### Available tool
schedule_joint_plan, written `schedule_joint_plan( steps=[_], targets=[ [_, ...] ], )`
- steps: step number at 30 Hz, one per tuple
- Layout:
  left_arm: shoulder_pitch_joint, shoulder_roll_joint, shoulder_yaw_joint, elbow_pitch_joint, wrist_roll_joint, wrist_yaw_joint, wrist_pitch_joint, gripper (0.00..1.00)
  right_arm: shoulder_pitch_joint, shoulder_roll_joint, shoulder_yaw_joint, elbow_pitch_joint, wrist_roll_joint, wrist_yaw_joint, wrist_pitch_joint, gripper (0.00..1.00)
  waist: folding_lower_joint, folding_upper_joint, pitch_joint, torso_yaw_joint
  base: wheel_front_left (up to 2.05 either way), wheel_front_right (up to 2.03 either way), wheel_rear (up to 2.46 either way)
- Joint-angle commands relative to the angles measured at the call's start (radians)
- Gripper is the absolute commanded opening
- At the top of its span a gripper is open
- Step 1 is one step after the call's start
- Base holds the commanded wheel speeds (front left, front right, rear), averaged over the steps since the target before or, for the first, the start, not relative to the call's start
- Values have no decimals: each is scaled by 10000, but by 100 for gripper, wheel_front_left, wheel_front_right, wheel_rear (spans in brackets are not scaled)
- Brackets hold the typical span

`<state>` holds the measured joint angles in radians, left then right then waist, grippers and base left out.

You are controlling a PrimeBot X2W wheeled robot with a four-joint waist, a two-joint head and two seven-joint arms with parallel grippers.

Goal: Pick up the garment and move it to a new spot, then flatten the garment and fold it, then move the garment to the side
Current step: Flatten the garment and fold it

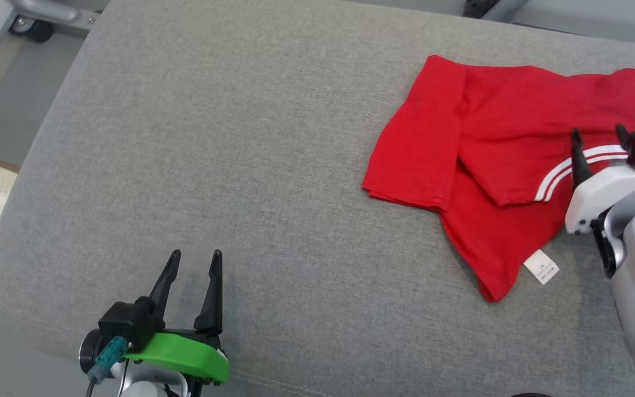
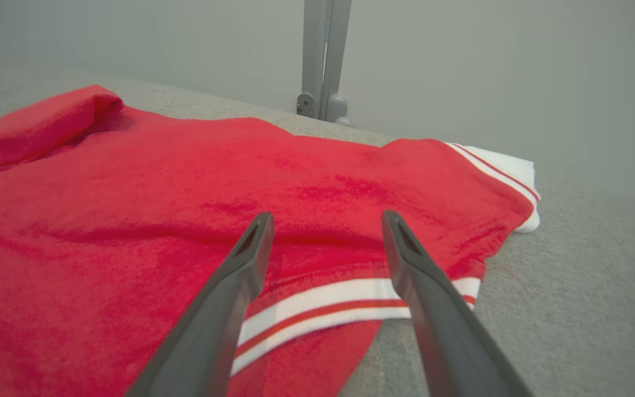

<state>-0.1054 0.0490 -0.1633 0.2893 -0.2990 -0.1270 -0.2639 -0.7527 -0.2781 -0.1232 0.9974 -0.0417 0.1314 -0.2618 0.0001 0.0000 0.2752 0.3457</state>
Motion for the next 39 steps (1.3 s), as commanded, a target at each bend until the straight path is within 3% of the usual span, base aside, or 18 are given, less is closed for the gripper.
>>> schedule_joint_plan(
  steps=[1,10,19,29,39],
  targets=[
    [173,32,83,-11,88,-20,-3,100,533,72,147,-347,204,-15,-34,100,-1,0,-1114,-1135,0,0,0],
    [744,32,397,91,299,-38,-3,100,3456,875,569,-2738,1791,-15,-32,100,-1,0,-2107,-2069,0,0,0],
    [1379,34,402,136,324,-41,-3,100,5517,1619,482,-4529,1952,-15,-33,100,-1,0,-2711,-2865,0,0,0],
    [1227,32,38,212,252,-44,-3,100,5913,1814,475,-4918,1958,-14,-34,100,-1,0,-2632,-3286,0,0,0],
    [-528,34,-1379,808,357,-43,-3,100,5443,1846,829,-4965,2160,-14,-34,100,-1,0,-1483,-3883,0,0,0]
  ],
)
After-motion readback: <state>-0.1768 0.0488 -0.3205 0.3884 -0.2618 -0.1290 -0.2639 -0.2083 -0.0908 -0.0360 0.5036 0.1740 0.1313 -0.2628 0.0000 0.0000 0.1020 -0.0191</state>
